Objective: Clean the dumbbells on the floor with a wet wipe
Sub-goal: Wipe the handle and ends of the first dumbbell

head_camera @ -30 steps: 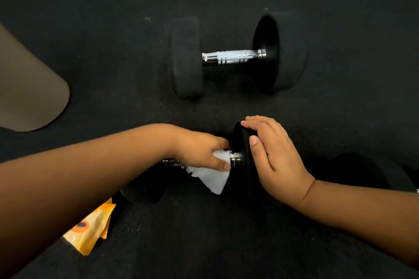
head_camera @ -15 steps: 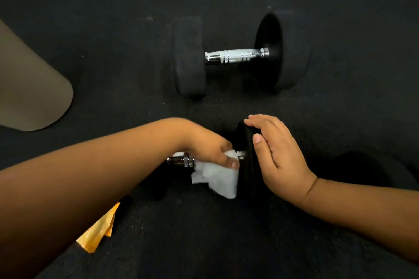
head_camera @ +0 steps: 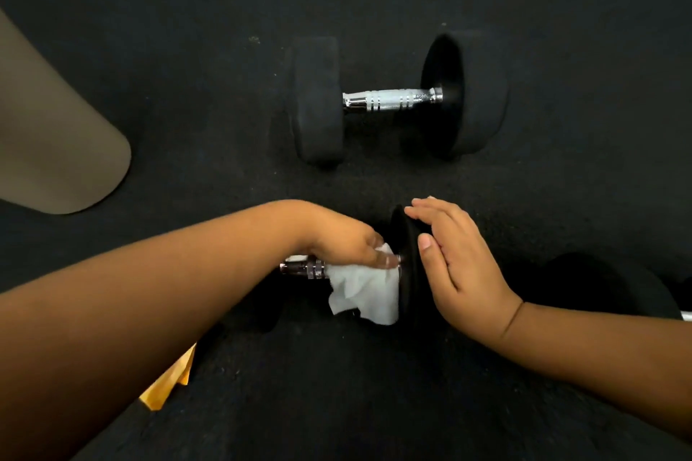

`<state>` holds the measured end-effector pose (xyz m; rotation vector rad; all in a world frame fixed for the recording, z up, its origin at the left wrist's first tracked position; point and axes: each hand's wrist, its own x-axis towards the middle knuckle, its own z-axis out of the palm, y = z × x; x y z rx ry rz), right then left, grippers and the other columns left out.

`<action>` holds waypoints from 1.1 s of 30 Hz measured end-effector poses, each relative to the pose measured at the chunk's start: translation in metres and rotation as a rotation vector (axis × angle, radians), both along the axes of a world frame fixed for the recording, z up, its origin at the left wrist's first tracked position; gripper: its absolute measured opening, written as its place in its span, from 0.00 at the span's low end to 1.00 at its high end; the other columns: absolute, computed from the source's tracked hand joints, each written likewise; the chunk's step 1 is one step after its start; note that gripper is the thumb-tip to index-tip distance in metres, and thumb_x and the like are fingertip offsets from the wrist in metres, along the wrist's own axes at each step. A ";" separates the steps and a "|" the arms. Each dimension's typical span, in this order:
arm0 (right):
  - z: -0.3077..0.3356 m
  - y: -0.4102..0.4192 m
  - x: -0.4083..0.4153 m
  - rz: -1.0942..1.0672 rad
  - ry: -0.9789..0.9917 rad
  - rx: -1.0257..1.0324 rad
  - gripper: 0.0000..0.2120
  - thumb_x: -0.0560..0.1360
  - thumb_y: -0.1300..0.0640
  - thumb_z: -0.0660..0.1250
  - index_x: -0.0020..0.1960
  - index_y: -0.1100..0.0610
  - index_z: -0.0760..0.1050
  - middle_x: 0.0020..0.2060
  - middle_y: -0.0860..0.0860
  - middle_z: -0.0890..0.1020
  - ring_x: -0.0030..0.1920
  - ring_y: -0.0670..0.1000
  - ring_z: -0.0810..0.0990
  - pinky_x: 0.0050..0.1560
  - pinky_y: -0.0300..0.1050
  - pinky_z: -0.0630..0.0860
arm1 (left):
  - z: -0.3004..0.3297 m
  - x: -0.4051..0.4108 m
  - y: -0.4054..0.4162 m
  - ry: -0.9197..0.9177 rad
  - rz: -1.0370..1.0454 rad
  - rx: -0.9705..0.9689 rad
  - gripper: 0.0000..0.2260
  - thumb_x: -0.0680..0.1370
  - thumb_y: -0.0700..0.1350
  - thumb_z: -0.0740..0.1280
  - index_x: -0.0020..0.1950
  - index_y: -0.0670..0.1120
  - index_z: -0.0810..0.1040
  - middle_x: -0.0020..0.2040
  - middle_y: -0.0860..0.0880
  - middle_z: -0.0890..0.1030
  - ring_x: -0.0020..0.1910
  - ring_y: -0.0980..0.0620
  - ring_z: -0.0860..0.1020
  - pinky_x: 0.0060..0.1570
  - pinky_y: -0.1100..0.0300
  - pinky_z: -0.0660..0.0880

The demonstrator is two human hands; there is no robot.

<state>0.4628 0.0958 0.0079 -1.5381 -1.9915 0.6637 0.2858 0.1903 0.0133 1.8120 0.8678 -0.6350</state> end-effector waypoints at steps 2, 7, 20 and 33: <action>0.000 -0.001 0.001 0.014 -0.004 -0.008 0.21 0.80 0.51 0.51 0.68 0.57 0.70 0.66 0.50 0.72 0.72 0.50 0.65 0.73 0.46 0.61 | -0.004 0.001 -0.006 -0.016 -0.096 0.108 0.12 0.79 0.57 0.62 0.51 0.49 0.70 0.47 0.50 0.78 0.45 0.50 0.77 0.43 0.58 0.73; 0.002 0.000 -0.001 0.003 -0.017 -0.017 0.21 0.80 0.50 0.51 0.68 0.57 0.70 0.66 0.51 0.72 0.71 0.49 0.65 0.73 0.47 0.61 | -0.009 -0.001 -0.025 -0.076 -0.152 0.401 0.15 0.80 0.62 0.55 0.50 0.50 0.67 0.38 0.55 0.72 0.35 0.55 0.72 0.39 0.58 0.67; 0.002 0.007 0.000 -0.003 -0.025 0.004 0.21 0.80 0.50 0.51 0.67 0.57 0.71 0.64 0.51 0.73 0.69 0.49 0.68 0.71 0.45 0.63 | -0.008 -0.012 -0.011 -0.123 0.038 0.165 0.15 0.81 0.60 0.54 0.51 0.51 0.72 0.45 0.52 0.78 0.45 0.54 0.77 0.44 0.61 0.72; 0.003 0.008 -0.001 0.007 -0.020 0.012 0.20 0.80 0.51 0.51 0.67 0.57 0.71 0.63 0.51 0.73 0.68 0.48 0.68 0.70 0.40 0.62 | -0.007 -0.022 -0.003 -0.105 -0.092 0.110 0.11 0.78 0.55 0.64 0.56 0.51 0.70 0.50 0.52 0.77 0.48 0.52 0.77 0.45 0.59 0.74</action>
